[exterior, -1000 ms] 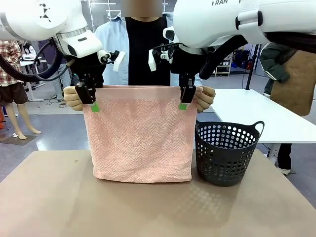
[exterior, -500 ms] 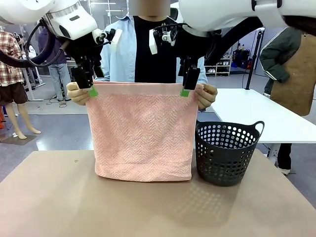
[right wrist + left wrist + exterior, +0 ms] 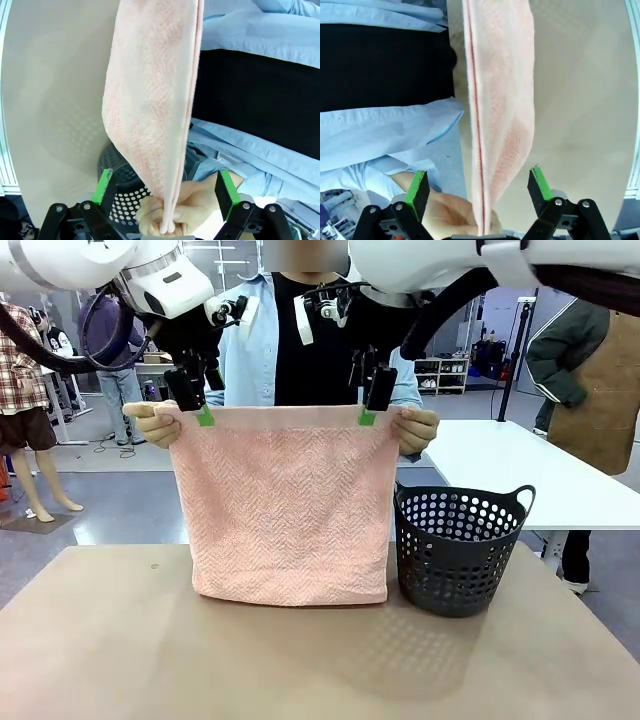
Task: Fold the towel.
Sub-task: Release the end of the 100 cm Hotel Towel you were holding and grab the top end of the folded side.
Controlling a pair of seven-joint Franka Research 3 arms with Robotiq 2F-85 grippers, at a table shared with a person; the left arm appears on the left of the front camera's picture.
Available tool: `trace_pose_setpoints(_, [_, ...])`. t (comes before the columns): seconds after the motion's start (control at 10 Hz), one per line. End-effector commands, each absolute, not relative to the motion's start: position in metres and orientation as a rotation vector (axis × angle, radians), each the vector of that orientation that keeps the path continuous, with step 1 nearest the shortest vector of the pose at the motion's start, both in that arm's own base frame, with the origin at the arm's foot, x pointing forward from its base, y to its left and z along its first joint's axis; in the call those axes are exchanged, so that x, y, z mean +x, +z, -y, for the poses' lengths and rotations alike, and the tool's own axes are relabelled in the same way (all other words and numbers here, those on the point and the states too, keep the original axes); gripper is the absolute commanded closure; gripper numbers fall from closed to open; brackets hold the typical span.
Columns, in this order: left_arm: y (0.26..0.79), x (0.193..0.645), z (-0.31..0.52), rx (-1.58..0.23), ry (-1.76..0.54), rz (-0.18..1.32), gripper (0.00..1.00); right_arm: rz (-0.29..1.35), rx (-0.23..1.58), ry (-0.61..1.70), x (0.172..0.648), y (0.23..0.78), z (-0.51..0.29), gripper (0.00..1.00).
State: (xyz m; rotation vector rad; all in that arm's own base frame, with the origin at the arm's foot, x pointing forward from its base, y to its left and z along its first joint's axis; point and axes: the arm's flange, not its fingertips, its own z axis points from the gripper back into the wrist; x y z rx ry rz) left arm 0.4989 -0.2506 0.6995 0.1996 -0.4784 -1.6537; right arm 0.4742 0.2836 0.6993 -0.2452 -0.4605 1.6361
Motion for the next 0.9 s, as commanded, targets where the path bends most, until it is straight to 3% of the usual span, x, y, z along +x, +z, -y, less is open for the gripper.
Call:
trace_pose_setpoints(0.0, [0.699, 0.521, 0.251, 0.182, -1.679, 0.421, 0.0, 0.404, -0.233, 1.647, 0.502, 0.701, -0.287, 0.0])
trace_pose_setpoints(0.4, [0.671, 0.544, 0.246, 0.154, -1.655, 0.366, 0.0, 0.333, -0.197, 1.601, 0.528, 0.671, -0.286, 0.0])
trace_pose_setpoints(0.5, [0.667, 0.546, 0.247, 0.164, -1.643, 0.367, 0.58, 0.319, -0.198, 1.597, 0.529, 0.668, -0.285, 0.29])
trace_pose_setpoints(0.6, [0.664, 0.548, 0.247, 0.158, -1.645, 0.353, 0.59, 0.32, -0.2, 1.593, 0.53, 0.666, -0.285, 0.56])
trace_pose_setpoints(0.7, [0.663, 0.55, 0.248, 0.158, -1.645, 0.357, 1.0, 0.324, -0.205, 1.589, 0.532, 0.667, -0.285, 0.89])
trace_pose_setpoints(0.8, [0.662, 0.549, 0.248, 0.151, -1.642, 0.354, 1.0, 0.32, -0.203, 1.579, 0.532, 0.666, -0.285, 1.0])
